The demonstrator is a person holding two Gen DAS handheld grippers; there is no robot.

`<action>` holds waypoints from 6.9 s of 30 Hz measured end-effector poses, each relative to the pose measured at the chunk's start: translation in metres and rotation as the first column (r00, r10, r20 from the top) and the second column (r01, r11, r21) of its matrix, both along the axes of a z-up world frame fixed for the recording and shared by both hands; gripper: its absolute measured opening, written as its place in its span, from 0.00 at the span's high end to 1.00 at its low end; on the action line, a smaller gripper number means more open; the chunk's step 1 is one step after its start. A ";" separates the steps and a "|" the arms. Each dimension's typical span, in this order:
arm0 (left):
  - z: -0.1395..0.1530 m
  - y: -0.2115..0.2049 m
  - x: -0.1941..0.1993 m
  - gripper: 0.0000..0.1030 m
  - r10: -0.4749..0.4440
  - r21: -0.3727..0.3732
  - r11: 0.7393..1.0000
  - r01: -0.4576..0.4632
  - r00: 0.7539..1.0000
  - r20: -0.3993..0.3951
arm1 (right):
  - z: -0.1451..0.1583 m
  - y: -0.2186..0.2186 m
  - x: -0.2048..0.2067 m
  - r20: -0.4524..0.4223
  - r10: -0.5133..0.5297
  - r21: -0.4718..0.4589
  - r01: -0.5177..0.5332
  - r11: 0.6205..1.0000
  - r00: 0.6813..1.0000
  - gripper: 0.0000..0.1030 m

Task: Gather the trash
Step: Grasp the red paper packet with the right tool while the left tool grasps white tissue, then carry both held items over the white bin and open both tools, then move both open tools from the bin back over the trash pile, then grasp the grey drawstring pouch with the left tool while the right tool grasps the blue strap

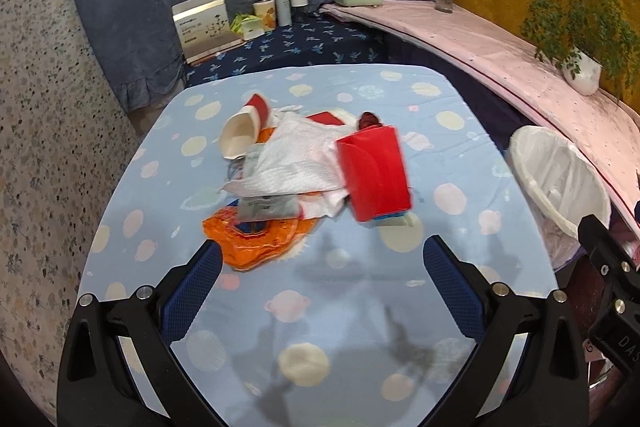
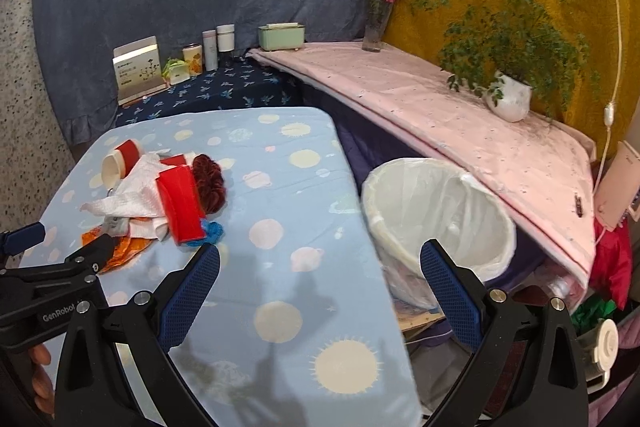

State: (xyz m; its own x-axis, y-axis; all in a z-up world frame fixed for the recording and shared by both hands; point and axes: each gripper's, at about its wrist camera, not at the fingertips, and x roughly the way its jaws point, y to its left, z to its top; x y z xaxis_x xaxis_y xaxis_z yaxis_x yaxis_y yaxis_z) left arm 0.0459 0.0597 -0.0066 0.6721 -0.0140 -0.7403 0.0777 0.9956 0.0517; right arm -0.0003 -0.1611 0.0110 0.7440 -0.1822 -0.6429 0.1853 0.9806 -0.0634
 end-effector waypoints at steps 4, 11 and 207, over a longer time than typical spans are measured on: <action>-0.012 0.027 0.011 0.07 0.053 0.013 0.998 -0.053 0.998 -0.013 | -0.010 0.020 0.019 -0.012 0.046 0.026 -0.045 0.999 0.999 0.07; -0.028 0.068 0.028 0.07 0.113 0.009 0.994 -0.113 0.993 -0.035 | -0.025 0.058 0.064 -0.014 0.127 0.099 -0.125 0.987 0.992 0.07; -0.089 0.070 0.135 0.10 -0.029 -0.221 0.975 -0.018 0.978 -0.207 | -0.132 0.088 0.127 -0.218 0.105 0.218 -0.057 0.974 0.970 0.54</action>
State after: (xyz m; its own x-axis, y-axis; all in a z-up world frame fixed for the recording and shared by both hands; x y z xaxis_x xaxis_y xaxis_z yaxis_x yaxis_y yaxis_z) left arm 0.1808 0.1299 -0.0953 0.5033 -0.1958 -0.8417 0.0692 0.9800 -0.1866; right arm 0.1271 -0.0736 -0.1211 0.5810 0.0288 -0.8134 0.1092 0.9876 0.1130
